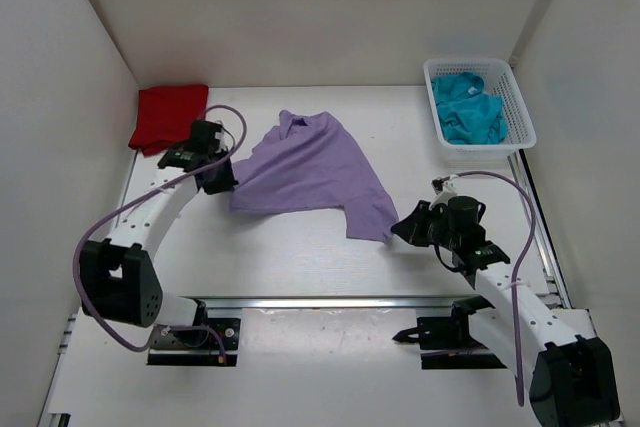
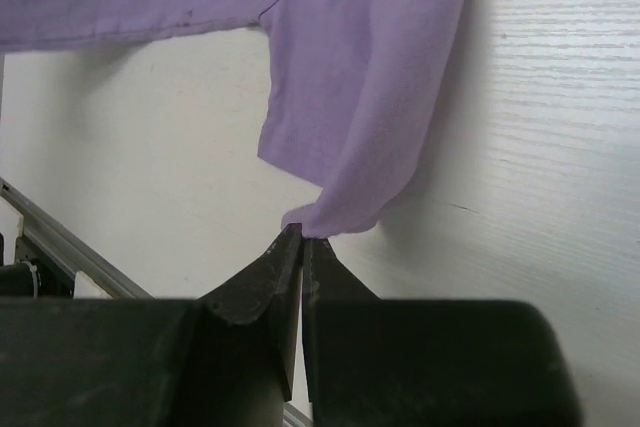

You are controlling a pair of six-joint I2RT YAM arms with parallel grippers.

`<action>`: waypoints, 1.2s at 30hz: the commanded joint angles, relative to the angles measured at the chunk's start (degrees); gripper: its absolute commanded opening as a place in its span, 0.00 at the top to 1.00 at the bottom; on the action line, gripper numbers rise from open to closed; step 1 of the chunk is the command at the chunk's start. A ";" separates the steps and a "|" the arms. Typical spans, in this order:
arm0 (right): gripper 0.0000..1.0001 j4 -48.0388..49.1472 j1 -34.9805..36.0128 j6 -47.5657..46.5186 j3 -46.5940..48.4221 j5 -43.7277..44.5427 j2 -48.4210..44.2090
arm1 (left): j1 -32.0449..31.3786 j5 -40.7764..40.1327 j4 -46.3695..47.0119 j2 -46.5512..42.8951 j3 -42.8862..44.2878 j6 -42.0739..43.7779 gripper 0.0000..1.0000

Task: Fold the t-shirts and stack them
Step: Flatten out the tshirt

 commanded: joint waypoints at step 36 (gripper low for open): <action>1.00 -4.58 5.55 -3.61 9.71 7.82 -3.05 | -13.13 -19.53 -31.41 7.49 18.60 5.24 0.66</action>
